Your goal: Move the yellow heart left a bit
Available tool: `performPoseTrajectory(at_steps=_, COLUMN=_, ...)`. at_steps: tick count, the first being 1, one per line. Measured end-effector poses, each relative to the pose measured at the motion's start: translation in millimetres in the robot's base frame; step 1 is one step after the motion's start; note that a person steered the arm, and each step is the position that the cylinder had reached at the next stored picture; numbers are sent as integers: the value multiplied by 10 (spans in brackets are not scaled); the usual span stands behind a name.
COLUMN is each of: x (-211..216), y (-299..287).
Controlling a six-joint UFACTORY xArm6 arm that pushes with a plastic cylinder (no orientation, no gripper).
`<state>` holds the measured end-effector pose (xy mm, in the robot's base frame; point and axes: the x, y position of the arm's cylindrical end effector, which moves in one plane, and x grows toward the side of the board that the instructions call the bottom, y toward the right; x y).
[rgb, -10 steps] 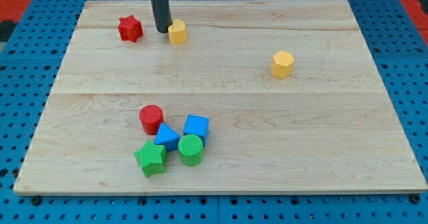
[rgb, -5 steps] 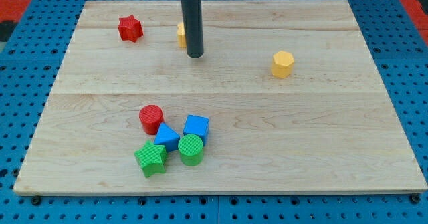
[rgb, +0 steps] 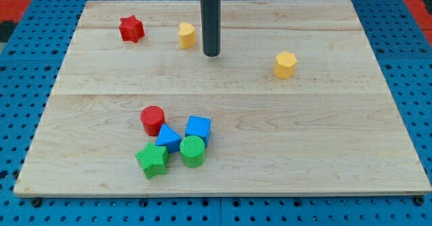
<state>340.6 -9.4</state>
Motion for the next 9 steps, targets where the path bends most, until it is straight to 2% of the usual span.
performPoseTrajectory(at_steps=6, x=-29, y=62)
performPoseTrajectory(at_steps=7, x=-200, y=-34)
performPoseTrajectory(at_steps=9, x=-226, y=-455)
